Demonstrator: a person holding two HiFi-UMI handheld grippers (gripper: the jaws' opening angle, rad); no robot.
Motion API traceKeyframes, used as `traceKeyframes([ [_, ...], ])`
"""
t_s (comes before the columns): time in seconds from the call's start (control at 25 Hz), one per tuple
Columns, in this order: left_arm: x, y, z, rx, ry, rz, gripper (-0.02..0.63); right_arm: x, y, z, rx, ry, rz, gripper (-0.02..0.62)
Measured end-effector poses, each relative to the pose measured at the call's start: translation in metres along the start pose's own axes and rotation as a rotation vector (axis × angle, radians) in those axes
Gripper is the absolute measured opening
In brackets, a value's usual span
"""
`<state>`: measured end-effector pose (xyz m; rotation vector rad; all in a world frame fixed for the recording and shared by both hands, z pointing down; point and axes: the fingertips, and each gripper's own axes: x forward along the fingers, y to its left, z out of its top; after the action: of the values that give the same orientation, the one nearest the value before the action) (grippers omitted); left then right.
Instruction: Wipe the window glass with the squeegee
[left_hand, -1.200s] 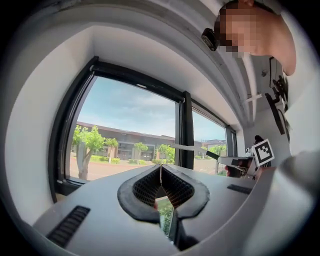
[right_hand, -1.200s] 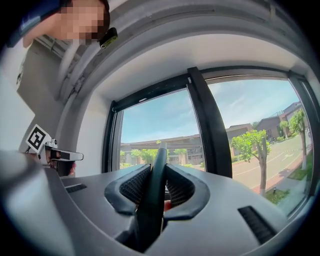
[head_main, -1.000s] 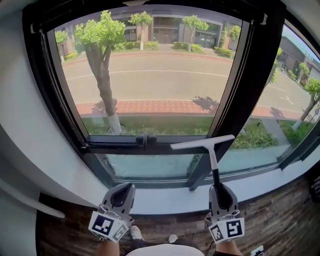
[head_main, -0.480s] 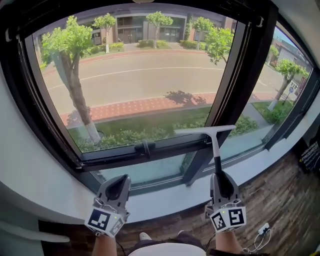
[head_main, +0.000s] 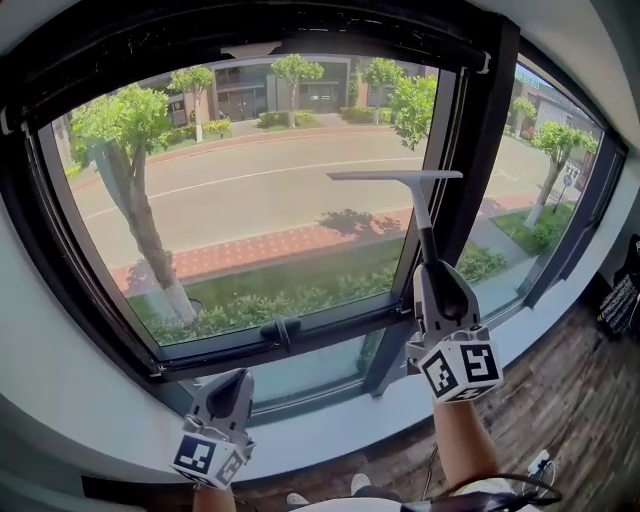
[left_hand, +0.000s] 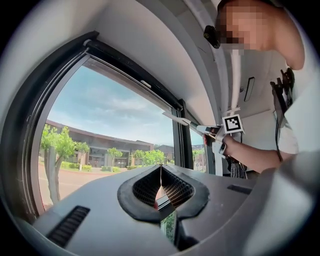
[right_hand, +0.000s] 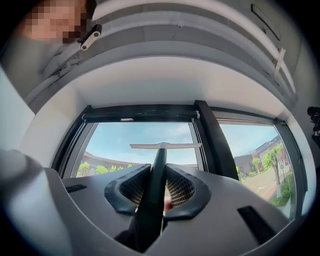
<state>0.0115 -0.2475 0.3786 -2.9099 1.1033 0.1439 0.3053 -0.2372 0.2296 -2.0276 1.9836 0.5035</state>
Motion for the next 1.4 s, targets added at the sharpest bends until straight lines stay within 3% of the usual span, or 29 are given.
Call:
traceKeyframes([
  [0.28,0.004,-0.003,0.002,0.011,0.004,0.033,0.018,0.079,-0.013,0.053,-0.064,-0.096,0.034,0.098],
  [0.64,0.01,-0.013,0.006,0.009,0.01,0.072,0.018,0.14,-0.036,0.083,-0.046,-0.14,0.055,0.098],
  [1.4,0.032,-0.024,0.001,0.019,0.0,0.088,0.02,0.194,-0.06,0.087,-0.016,-0.153,0.045,0.098],
])
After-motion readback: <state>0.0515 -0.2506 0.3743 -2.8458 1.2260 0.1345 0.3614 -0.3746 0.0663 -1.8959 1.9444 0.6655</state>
